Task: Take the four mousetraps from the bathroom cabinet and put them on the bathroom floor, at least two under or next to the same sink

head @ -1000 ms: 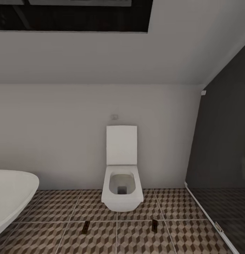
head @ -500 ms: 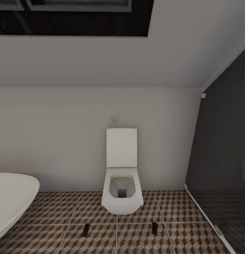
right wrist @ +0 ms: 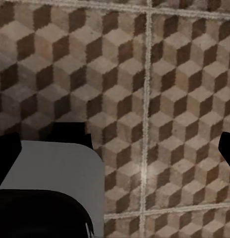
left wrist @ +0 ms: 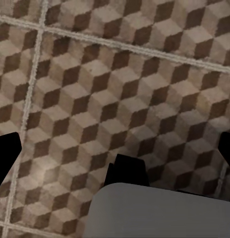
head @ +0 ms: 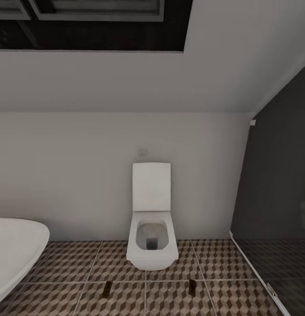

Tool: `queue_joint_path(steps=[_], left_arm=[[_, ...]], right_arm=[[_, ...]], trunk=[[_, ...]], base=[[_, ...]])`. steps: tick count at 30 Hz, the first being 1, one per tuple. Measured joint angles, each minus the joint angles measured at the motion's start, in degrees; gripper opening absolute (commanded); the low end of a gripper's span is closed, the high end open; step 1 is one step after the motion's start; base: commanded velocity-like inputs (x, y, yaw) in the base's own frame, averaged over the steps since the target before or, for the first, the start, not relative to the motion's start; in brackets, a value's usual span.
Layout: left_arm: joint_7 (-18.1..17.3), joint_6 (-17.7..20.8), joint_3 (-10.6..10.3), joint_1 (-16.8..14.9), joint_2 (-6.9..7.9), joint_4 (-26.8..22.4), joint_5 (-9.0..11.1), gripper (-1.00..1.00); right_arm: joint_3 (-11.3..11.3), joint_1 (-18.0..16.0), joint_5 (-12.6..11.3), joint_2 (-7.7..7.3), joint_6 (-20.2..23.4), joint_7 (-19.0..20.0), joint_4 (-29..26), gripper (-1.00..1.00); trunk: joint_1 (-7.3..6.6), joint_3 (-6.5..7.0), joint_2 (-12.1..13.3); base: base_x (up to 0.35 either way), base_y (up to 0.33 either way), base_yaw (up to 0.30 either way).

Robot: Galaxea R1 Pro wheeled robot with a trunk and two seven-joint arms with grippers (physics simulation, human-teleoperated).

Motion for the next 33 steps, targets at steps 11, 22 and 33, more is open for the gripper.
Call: queue_joint_path(steps=[11,22,33], left_arm=[[0.0,0.0,0.0,0.0,0.00,0.0,0.0,1.00],[0.0,0.0,0.0,0.0,-0.03,0.0,-0.1,1.00],[0.0,-0.1,0.0,0.0,-0.56,0.0,-0.1,1.00]], right_arm=[[0.0,0.0,0.0,0.00,0.0,0.0,0.0,1.00],[0.0,0.0,0.0,0.00,0.0,0.0,0.0,1.00],[0.0,0.0,0.0,0.00,0.0,0.0,0.0,1.00]], trunk=[[-2.42,1.98,4.4],[-4.83,3.95,8.8],[-7.25,5.93,13.2]], base=[[0.000,0.000,0.000],[0.000,0.000,0.000],[0.000,0.000,0.000]])
